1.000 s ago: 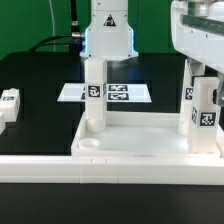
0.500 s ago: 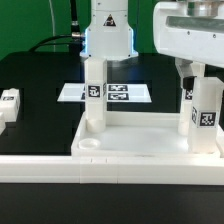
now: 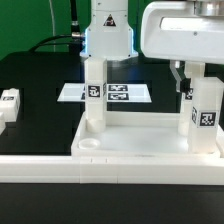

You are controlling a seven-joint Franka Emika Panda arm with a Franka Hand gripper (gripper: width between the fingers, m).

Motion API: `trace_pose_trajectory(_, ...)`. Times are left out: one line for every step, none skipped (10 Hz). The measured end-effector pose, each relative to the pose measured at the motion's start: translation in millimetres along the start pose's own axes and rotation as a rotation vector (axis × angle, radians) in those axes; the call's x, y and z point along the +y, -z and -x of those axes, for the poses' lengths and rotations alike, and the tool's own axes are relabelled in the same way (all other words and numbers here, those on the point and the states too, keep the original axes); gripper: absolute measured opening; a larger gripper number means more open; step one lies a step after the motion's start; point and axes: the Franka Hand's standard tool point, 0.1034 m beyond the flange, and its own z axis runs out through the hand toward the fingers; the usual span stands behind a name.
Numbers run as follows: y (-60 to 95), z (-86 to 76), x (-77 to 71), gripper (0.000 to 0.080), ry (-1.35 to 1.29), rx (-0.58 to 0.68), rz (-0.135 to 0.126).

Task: Assemble desk

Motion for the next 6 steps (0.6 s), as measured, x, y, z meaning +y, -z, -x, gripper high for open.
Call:
trace_pose_trajectory(0.0, -0.1, 0.1, 0.0649, 0.087, 0.002, 0.003)
trace_pose_trajectory(0.0, -0.6, 0.6, 0.0649, 0.162, 0.005, 0.008)
trace_pose_trajectory(0.1, -1.9, 1.7, 0.0649, 0.21, 0.007, 0.008)
trace_pose_trajectory(0.1, -3.2, 3.3, 0.0649, 0.301, 0.007, 0.01)
trace_pose_trajectory(0.1, -4.0, 4.4, 0.0649, 0.365, 0.007, 0.01)
trace_pose_trajectory(0.2, -4.4, 4.8, 0.0649, 0.388, 0.007, 0.011)
